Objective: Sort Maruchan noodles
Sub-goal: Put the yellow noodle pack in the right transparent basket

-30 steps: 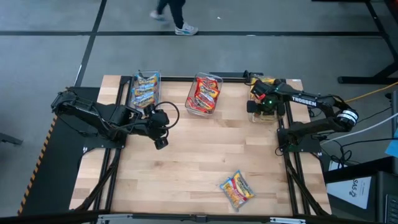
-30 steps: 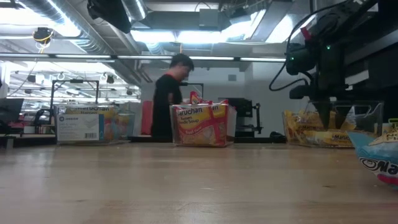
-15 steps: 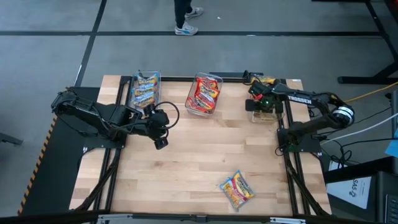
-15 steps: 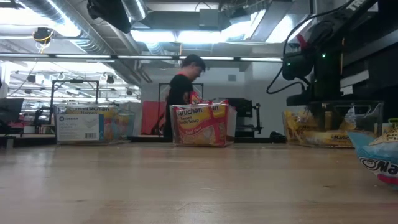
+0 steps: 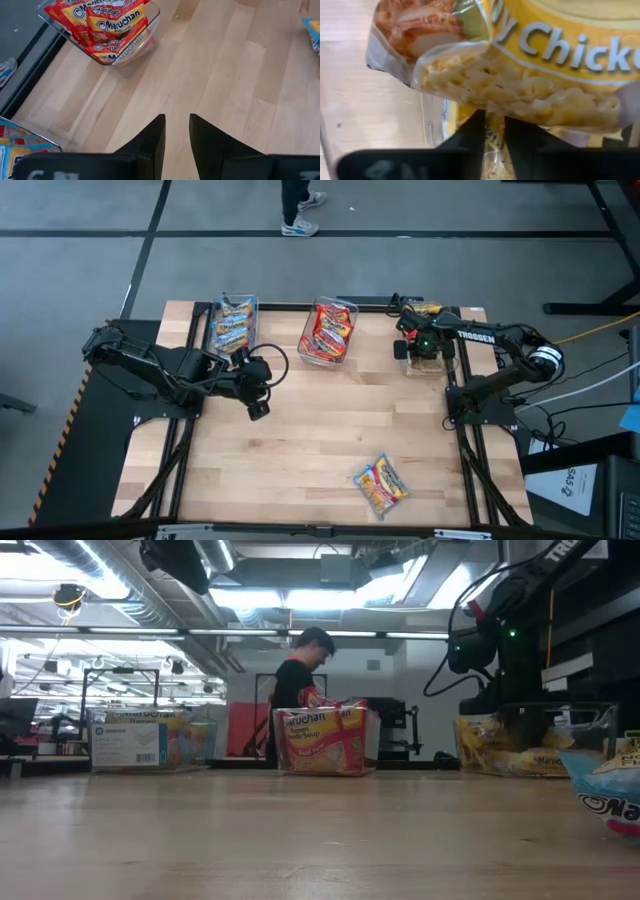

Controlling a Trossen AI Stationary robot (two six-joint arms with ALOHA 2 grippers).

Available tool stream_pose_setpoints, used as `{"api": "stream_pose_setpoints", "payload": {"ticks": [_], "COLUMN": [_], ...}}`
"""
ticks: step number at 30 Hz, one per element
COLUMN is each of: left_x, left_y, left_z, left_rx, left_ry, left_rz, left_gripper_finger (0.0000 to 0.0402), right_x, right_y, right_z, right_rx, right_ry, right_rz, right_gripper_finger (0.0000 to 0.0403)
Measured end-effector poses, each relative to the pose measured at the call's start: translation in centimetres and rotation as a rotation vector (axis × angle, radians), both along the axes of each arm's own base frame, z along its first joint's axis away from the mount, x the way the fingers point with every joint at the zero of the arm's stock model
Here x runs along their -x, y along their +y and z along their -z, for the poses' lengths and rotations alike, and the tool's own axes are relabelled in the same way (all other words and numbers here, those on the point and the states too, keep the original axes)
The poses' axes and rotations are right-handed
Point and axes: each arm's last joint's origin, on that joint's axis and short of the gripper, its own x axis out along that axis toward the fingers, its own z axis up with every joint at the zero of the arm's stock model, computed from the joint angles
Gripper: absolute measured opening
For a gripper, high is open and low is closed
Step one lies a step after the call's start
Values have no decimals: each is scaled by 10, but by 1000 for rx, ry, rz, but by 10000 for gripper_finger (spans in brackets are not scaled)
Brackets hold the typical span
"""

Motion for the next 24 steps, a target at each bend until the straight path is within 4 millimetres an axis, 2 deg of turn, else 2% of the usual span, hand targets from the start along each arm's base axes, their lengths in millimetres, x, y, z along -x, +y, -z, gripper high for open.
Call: {"api": "stream_pose_setpoints", "payload": {"ticks": [2,4,10,19,24], "left_x": [0,0,0,0,0], "left_y": [0,0,0,1,1], "left_z": [0,0,0,0,0], "left_rx": [0,-1,-23,-48,-48], "left_ry": [0,0,8,11,11], "left_rz": [0,0,19,24,24], "left_gripper_finger": [80,80,80,80,80], "right_x": [0,1,0,-2,3], "right_y": [1,1,1,-1,1], "right_z": [-1,-2,-14,-50,-63], "right_rx": [-18,-33,-68,-36,-33], "right_ry": [5,15,40,15,111], "right_rz": [-18,-44,-110,-134,-136], "right_gripper_finger": [30,9,4,1,1]}}
